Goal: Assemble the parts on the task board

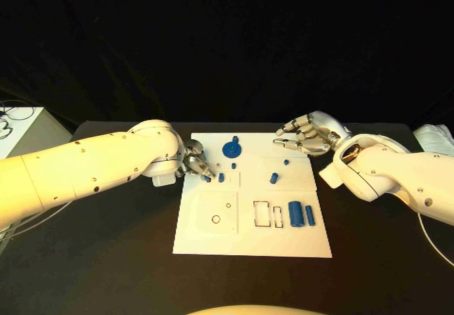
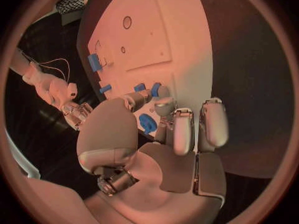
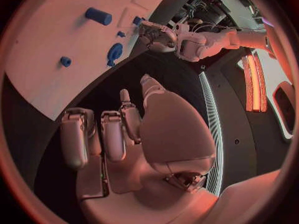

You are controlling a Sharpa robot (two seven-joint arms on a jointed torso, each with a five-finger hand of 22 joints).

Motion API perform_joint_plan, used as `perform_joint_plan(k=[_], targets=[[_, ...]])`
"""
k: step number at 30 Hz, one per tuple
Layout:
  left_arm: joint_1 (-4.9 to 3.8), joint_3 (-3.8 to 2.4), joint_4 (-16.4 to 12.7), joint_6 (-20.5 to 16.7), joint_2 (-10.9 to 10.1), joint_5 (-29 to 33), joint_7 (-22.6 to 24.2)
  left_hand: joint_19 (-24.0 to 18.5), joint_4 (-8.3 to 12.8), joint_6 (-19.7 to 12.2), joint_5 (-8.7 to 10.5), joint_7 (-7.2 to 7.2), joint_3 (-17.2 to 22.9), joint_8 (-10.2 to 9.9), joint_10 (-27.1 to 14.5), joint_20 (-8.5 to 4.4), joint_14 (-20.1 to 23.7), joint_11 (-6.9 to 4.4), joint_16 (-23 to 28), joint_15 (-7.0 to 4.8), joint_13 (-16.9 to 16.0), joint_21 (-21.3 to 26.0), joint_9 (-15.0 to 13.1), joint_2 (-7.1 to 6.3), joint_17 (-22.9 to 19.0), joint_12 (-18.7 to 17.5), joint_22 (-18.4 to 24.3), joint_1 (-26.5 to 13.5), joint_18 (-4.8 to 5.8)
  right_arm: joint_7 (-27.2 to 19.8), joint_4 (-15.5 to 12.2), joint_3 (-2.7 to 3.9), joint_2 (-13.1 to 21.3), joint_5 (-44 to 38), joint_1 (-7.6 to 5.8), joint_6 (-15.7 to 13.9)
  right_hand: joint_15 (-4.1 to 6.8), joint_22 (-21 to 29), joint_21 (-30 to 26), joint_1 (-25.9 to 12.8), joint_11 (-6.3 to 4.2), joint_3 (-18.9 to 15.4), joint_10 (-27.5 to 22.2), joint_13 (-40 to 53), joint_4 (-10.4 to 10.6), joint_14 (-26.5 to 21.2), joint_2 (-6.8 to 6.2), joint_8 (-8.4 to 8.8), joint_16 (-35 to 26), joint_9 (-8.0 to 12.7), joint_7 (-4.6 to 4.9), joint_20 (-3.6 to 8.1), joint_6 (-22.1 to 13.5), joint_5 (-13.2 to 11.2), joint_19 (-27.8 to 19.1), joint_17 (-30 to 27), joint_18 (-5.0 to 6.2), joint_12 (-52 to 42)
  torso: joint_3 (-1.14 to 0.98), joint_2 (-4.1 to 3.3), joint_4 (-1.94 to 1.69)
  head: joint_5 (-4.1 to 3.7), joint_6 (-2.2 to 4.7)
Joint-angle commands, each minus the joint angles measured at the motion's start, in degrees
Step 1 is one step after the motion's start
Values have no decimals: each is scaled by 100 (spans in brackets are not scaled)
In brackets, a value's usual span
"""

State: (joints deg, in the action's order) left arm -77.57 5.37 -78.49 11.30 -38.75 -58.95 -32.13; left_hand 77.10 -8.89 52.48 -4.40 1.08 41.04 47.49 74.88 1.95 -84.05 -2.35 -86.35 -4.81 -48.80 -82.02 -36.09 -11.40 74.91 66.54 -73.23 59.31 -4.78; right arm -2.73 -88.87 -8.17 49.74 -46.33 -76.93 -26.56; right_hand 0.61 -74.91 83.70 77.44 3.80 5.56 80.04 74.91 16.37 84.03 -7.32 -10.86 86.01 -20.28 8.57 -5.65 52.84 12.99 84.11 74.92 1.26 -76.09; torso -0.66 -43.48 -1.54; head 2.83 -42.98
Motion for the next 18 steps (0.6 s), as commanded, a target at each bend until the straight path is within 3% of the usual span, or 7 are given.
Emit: perform_joint_plan(k=[1,18], targets=[[23,15,1,118,7,61,-30,50,-74,10,21,38,-176,-24,30,0,-428,0,-31,-40,-16,-14,16,-12,885,17,-9,-89,87,-60,-12,2,3,-31,0,32,-14,-1026,-17,-44,-6,31,-33,260,0,397,9,-22,-26,-7,-2,3,-51,36,203,649,53,13,1,3,-4,-1,-4],[23,15,31,119,-23,23,-69,49,-361,34,11,46,-614,-57,17,-2,-426,7,-27,-36,-18,-6,53,-43,879,6,-9,-154,86,-75,-17,2,12,-31,0,-9,-14,-1029,-15,-47,-7,31,-33,259,0,397,6,-24,-26,-8,-3,3,-50,32,205,649,52,15,1,3,-1,-10,-4]])
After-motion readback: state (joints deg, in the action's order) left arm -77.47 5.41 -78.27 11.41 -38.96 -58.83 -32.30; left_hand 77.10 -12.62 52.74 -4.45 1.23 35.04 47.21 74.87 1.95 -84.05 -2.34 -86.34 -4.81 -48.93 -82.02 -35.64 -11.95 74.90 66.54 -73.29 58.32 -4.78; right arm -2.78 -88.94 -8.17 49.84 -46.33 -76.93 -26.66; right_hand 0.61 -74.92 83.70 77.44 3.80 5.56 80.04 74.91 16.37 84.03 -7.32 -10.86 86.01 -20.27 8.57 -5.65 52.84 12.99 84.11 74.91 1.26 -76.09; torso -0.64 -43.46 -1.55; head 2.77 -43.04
